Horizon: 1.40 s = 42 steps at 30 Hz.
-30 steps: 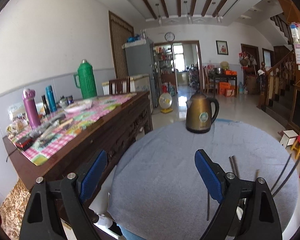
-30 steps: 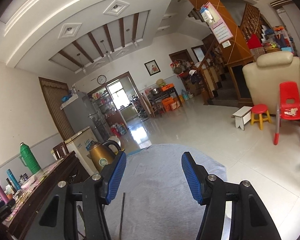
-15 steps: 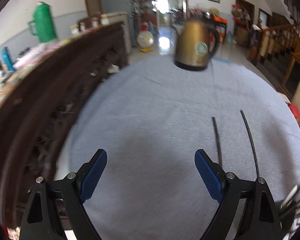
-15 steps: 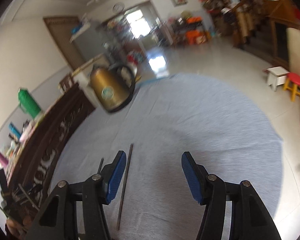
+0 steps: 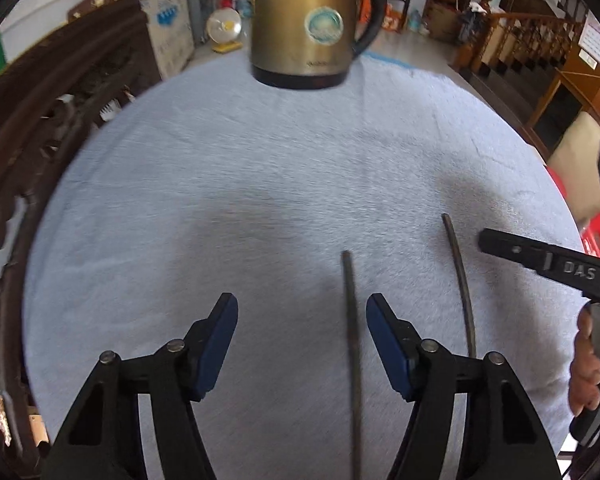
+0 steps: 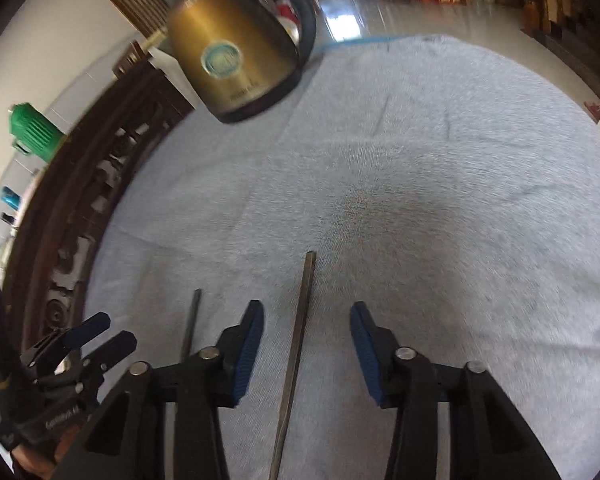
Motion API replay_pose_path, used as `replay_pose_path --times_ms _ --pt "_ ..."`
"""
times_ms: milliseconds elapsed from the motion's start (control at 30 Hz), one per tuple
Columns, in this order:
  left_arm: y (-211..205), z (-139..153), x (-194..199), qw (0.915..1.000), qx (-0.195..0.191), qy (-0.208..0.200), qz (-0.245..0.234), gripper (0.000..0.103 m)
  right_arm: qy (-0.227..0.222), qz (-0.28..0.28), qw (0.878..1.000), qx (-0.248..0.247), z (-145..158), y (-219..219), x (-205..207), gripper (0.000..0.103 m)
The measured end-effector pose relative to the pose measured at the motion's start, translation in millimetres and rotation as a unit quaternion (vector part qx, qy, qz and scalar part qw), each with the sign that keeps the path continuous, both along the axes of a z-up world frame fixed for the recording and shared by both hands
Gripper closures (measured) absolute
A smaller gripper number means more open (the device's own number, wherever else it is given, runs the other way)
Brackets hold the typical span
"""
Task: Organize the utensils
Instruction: 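Grasp a remaining chopstick with the right tool while the left tool grasps another, then lift and carry both chopsticks toward the grey holder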
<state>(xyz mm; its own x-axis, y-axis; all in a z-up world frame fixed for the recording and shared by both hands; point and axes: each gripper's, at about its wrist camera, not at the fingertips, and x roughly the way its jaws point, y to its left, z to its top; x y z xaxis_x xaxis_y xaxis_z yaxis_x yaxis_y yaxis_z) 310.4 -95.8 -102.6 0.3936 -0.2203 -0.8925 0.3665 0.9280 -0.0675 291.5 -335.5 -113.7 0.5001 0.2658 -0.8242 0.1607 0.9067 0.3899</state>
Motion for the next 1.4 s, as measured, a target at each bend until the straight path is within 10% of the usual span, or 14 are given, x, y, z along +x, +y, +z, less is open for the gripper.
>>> replay_pose_path --times_ms 467,633,1400 --pt "-34.1 -35.1 29.5 0.9991 0.031 0.027 -0.008 0.053 0.058 0.031 0.99 -0.126 -19.5 37.6 48.1 0.089" --pt "-38.3 -32.7 27.5 0.9994 0.03 0.01 -0.01 0.093 0.048 0.033 0.989 -0.133 -21.4 39.7 44.2 0.096" --pt "73.8 45.3 -105.2 0.9894 -0.077 -0.097 0.077 0.098 -0.118 -0.1 0.986 -0.055 40.4 -26.9 -149.5 0.096"
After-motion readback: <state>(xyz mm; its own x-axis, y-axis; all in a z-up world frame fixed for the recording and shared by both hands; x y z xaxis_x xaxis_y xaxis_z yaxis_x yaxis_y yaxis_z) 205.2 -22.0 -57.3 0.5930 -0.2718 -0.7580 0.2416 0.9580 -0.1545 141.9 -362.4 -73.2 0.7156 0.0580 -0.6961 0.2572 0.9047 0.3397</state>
